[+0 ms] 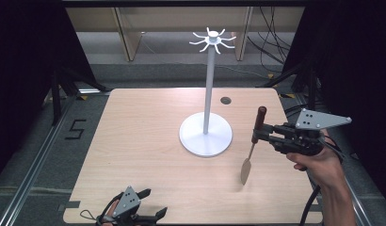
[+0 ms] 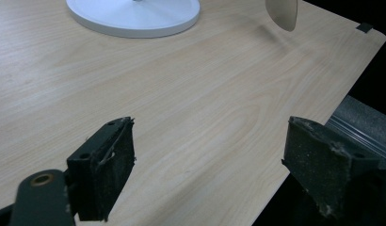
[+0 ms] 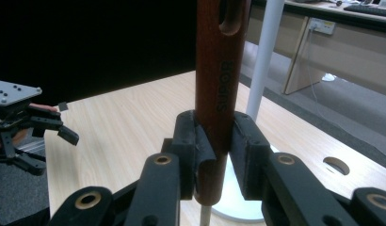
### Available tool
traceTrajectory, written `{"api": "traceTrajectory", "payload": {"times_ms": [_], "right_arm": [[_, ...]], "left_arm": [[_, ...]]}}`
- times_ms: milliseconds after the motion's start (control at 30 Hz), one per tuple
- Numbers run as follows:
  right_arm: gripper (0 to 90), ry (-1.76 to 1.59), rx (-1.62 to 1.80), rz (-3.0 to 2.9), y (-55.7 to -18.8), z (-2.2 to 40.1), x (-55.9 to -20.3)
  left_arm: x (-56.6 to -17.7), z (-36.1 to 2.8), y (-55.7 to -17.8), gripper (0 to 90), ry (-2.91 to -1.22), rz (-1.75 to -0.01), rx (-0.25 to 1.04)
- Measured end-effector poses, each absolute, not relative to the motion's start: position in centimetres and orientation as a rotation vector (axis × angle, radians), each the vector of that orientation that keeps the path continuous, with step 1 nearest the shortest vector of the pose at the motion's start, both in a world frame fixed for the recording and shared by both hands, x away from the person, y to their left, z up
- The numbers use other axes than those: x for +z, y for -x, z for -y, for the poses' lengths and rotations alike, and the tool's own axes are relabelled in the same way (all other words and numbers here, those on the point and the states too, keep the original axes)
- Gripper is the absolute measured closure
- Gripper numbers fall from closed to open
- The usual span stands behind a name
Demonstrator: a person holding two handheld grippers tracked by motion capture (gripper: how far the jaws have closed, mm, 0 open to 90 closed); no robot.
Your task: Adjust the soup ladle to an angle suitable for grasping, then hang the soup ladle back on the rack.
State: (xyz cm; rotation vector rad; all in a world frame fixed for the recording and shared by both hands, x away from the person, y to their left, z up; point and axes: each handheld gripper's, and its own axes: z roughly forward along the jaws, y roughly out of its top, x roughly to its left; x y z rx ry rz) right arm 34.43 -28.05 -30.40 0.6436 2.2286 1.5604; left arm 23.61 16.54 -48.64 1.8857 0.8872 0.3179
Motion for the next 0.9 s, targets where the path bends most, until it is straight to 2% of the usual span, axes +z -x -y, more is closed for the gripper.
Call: {"api": "traceTrajectory", "payload": {"times_ms": [900], "right_arm": [[74.0, -0.691, 1.547, -2.175, -36.6, 27.2, -30.1]], "left_arm": [[-48.8, -16.6, -23.5, 16.3, -1.878, -0.877, 0.334]]}}
